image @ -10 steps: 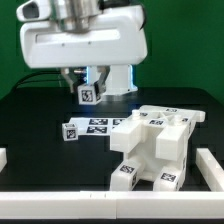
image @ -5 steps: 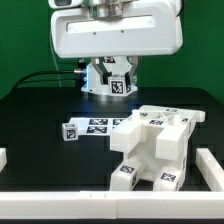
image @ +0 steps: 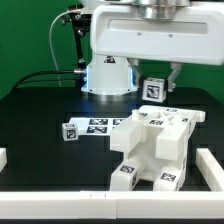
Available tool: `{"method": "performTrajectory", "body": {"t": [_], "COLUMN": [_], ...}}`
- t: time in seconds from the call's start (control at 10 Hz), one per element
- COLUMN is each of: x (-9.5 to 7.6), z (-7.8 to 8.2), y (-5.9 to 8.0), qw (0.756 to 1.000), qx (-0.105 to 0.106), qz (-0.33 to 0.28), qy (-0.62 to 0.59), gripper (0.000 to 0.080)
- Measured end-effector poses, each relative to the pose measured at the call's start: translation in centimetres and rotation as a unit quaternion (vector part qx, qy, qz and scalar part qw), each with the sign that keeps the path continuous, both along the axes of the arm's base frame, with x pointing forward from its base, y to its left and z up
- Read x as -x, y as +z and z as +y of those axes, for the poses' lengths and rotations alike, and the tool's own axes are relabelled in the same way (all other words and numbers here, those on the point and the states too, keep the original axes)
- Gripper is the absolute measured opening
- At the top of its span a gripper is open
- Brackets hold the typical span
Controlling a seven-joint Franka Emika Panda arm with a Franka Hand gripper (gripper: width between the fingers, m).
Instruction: Assemble chair
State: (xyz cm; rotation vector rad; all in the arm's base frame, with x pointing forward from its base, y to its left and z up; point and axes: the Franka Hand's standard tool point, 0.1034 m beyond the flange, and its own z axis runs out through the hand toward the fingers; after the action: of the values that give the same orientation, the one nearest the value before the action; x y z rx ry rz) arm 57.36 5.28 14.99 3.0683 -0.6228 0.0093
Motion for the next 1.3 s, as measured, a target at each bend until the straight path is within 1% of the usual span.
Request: {"method": "performTrajectory", "body": {"t": [0.1,0.2,0.4,0.6,0.7,1.0,1.1,1.3], "x": [-0.2,0.0,-0.1,-0.5,-0.9,-1.2,-1.5,-1.5], "z": [0.2,0.1,0.3,1.8,2.1,2.5,2.5,2.7], "y": [-0.4,-0.4,-0.5,-1.2,-1.1,-1.8,-1.8,-2.2], "qw": [0.999,0.999,0.999,0.999,0.999,0.999,0.999,0.999], "qx": [-0.022,-0.02,-0.02,-0.017,-0.017,-0.015,-0.014,-0.013], "qz": [-0.022,-0.017,-0.017,-0.016,-0.019,-0.018,-0.022,-0.022], "qy": [-0.03,-0.026,-0.029,-0.026,-0.026,-0.022,-0.022,-0.02], "gripper": [0.0284,0.0284,0.0284,0.0284,0.0284,0.0284,0.0284,0.0284]}}
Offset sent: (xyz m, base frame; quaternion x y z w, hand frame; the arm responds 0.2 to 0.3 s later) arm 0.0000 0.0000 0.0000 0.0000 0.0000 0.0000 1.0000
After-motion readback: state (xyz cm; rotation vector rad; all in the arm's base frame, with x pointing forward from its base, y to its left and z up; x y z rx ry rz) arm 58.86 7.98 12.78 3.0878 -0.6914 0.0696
